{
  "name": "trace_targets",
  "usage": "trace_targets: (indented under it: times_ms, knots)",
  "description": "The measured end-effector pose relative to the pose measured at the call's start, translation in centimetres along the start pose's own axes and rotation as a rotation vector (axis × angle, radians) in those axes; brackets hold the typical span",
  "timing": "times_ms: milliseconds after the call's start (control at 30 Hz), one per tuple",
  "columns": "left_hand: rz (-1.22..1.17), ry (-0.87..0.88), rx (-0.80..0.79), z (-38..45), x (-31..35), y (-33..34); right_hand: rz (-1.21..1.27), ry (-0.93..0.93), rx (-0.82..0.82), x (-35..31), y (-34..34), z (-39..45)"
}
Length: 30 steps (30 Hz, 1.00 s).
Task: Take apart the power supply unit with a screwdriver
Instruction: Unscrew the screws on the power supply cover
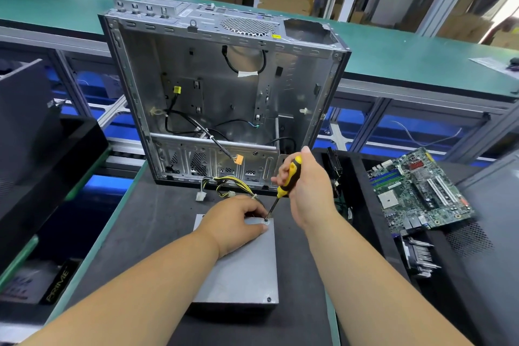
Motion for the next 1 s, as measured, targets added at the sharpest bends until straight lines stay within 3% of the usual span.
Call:
trace_targets:
  times_ms: [233, 400, 733, 1000]
  knots:
    - [0.022, 0.014, 0.006, 0.0, 0.1, -0.1, -0.009, -0.116, -0.304, 0.9, 1.9, -1.7]
    - [-0.004, -0.005, 0.005, -0.1, -0.1, 0.0, -0.137, -0.161, -0.269, 0.3, 1.2, -1.7]
    - [-0.015, -0.011, 0.004, -0.1, -0.1, 0.0, 0.028, -0.056, -0.233, 0.9, 1.9, -0.9]
    - [-0.025, -0.015, 0.006, -0.1, -0.1, 0.1, -0.067, -0.09, -0.339, 0.7, 2.3, -1.2]
Point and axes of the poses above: each hand's wrist, its own z-axis towards the middle knuckle, its own y-axis out of the palm, x = y × z, the point moved 4 cm from there along z, towards the middle knuckle, and after that the axes turned 6 degrees about z, right-handed, at the moved point
